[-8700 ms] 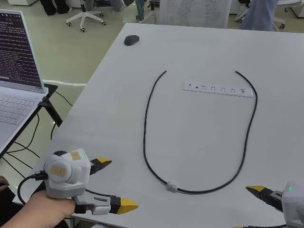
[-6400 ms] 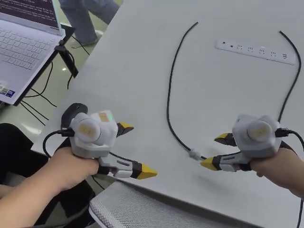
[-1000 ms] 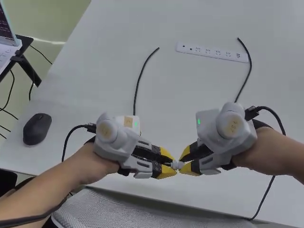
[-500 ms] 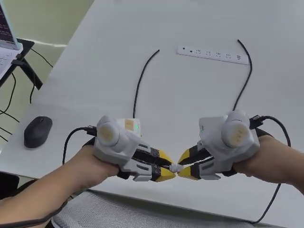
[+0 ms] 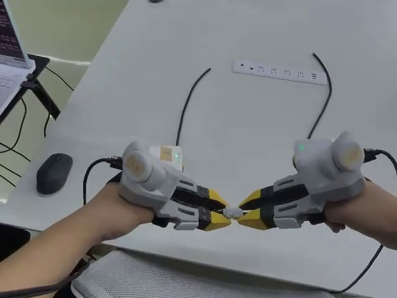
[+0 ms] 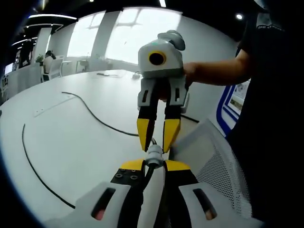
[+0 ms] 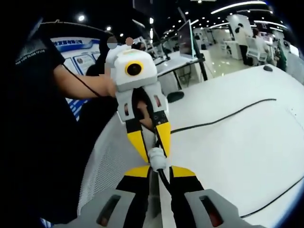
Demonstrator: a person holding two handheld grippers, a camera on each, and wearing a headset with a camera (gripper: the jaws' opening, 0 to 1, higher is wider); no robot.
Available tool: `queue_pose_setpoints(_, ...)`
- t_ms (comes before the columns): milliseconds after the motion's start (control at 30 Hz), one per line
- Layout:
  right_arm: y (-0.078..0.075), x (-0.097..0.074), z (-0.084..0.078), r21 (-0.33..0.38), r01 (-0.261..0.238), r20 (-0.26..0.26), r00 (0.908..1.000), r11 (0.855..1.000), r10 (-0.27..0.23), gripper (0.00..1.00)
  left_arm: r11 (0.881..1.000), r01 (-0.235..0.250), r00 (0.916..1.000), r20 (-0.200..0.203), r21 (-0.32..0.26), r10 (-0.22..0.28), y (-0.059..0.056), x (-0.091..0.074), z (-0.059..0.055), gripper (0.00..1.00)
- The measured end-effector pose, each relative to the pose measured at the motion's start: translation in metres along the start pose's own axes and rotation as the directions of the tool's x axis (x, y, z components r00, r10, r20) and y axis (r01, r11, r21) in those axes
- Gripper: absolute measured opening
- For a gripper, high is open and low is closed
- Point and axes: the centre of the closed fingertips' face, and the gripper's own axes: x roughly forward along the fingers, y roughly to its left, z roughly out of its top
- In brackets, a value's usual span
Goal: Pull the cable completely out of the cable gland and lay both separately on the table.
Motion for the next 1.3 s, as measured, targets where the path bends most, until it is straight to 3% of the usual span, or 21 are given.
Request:
queue_pose_setpoints(133,0.002,-0.001,0.004,0.043,-0.031,0.066,0.9975,0.999,0.028,0.13,1.000,0.008,1.0000,-0.003,0.003,-0.008,-0.002,0.000,0.002,0.15)
queue_pose_setpoints(200,0.008,-0.001,0.009,0.084,-0.069,0.111,0.9920,0.994,0.060,0.14,1.000,0.007,0.9999,-0.008,0.006,-0.007,-0.003,-0.001,0.003,0.15)
queue_pose_setpoints(400,0.009,-0.002,0.010,0.096,-0.078,0.152,0.9864,0.992,0.062,0.13,1.000,0.014,0.9998,-0.011,-0.005,-0.014,-0.005,-0.001,0.004,0.15)
queue_pose_setpoints(767,0.016,0.000,0.008,0.038,-0.071,0.142,0.9877,0.997,0.065,0.09,1.000,0.019,0.9997,-0.016,-0.024,-0.020,-0.007,0.000,0.005,0.15)
queue_pose_setpoints(933,0.014,-0.001,0.007,-0.078,-0.018,0.115,0.9930,0.997,0.026,0.08,0.998,0.021,0.9997,-0.011,-0.053,-0.022,-0.007,0.000,0.006,0.15)
queue_pose_setpoints(1033,0.015,-0.001,0.008,-0.179,0.025,0.101,0.9949,0.984,-0.007,0.07,0.997,0.024,0.9997,-0.004,-0.077,-0.025,-0.007,0.000,0.007,0.15)
queue_pose_setpoints(1133,0.015,-0.001,0.005,-0.282,0.065,0.081,0.9958,0.957,-0.044,0.06,0.994,0.034,0.9994,-0.004,-0.104,-0.034,-0.009,0.000,0.007,0.15)
queue_pose_setpoints(1200,0.016,-0.001,0.004,-0.299,0.078,0.078,0.9953,0.951,-0.058,0.06,0.993,0.036,0.9993,-0.002,-0.113,-0.036,-0.010,0.000,0.007,0.15)
queue_pose_setpoints(1267,0.016,-0.001,0.003,-0.338,0.096,0.076,0.9943,0.936,-0.075,0.06,0.991,0.041,0.9992,0.001,-0.124,-0.041,-0.011,0.001,0.007,0.15)
queue_pose_setpoints(1300,0.015,-0.002,0.003,-0.374,0.113,0.074,0.9930,0.921,-0.092,0.06,0.990,0.042,0.9991,0.003,-0.137,-0.042,-0.011,0.001,0.007,0.15)
